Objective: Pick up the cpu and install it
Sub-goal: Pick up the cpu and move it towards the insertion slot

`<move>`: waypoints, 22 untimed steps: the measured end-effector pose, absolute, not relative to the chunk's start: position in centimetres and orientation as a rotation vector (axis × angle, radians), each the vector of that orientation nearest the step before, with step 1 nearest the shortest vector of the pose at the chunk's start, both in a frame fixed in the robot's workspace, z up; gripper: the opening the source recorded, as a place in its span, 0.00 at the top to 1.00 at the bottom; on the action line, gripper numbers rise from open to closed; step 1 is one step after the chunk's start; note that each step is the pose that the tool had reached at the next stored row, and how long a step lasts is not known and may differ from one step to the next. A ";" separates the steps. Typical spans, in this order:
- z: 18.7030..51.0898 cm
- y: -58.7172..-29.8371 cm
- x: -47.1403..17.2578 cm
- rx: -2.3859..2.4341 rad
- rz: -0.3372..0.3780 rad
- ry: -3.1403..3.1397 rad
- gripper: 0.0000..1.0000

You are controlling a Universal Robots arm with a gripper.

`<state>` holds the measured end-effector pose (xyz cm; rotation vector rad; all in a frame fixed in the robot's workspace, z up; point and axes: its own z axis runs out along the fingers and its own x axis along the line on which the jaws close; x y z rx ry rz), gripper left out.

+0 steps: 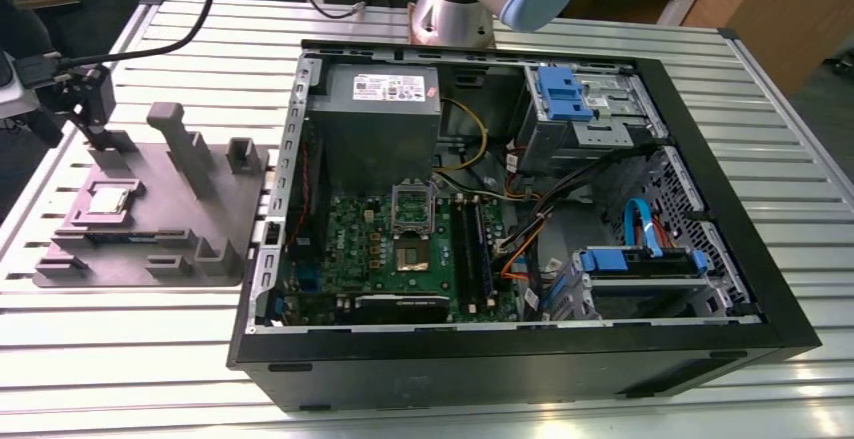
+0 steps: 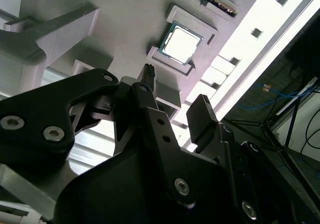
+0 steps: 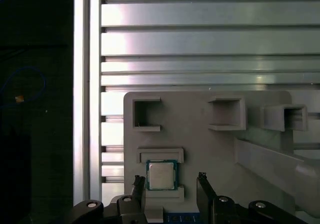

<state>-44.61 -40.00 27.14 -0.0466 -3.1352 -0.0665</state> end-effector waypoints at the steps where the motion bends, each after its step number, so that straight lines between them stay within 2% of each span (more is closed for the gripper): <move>1: 27.1 -40.0 -44.7 -0.046 -0.067 -3.135 0.47; 22: 26.7 -40.1 -45.0 -0.046 -0.067 -3.135 0.47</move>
